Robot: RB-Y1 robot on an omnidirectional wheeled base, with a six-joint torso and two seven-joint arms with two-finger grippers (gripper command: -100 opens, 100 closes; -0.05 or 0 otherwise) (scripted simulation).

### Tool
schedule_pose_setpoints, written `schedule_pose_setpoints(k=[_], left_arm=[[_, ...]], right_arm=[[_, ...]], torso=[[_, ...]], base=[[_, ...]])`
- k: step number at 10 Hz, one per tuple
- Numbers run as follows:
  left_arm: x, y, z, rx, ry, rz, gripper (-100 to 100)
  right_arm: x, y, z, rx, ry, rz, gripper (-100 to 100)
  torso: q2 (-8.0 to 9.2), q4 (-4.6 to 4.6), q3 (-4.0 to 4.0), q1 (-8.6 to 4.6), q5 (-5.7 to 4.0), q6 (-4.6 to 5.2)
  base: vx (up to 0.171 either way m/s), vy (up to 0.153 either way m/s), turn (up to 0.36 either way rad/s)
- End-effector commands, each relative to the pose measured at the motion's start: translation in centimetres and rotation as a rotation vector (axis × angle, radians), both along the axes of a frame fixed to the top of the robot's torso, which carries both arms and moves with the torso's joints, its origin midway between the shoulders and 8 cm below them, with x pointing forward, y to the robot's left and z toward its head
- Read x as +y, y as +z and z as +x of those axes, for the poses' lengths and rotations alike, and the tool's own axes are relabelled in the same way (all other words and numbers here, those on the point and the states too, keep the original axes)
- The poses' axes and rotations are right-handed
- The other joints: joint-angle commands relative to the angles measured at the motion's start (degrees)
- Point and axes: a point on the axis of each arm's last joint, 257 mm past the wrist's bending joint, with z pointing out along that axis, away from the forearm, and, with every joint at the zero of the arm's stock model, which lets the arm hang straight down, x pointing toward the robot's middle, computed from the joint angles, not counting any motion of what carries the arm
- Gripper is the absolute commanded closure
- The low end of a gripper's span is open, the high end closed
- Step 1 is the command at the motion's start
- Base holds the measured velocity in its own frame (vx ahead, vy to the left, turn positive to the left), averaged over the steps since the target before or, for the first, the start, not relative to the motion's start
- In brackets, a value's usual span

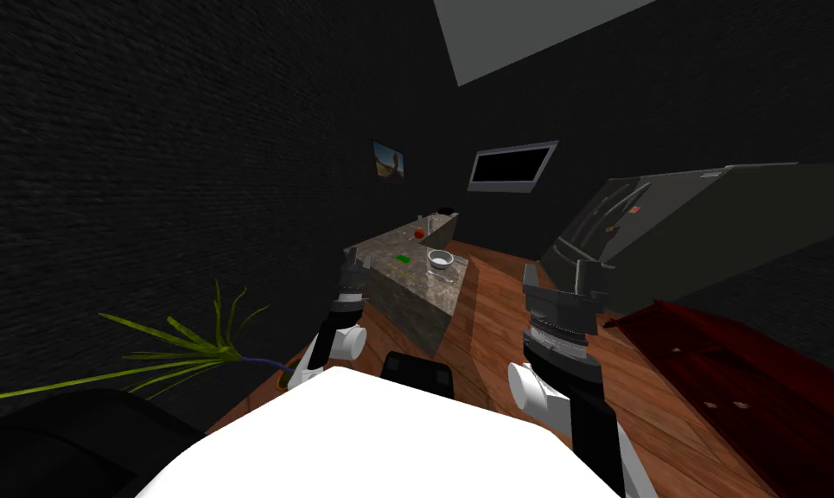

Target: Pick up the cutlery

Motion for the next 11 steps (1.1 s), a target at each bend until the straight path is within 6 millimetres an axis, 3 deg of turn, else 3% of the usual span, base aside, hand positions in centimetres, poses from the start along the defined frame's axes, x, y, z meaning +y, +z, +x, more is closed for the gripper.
schedule_pose_setpoints(k=[1, 11], left_arm=[[0.0, 0.0, 0.0, 0.000, 0.000, 0.000, 0], [0.0, 0.0, 0.0, 0.000, 0.000, 0.000, 0]], right_arm=[[0.8, -0.4, 0.5, 0.016, 0.018, -0.031, -100], [5.6, -4.5, 4.5, 0.141, 0.124, -0.304, -100]], torso=[[0.00, 0.00, 0.00, 0.00, 0.00, 0.00], [0.06, 0.01, 0.03, 0.08, 0.02, 0.01]], base=[[-0.013, 0.008, 0.018], [-0.019, 0.030, 0.046]])
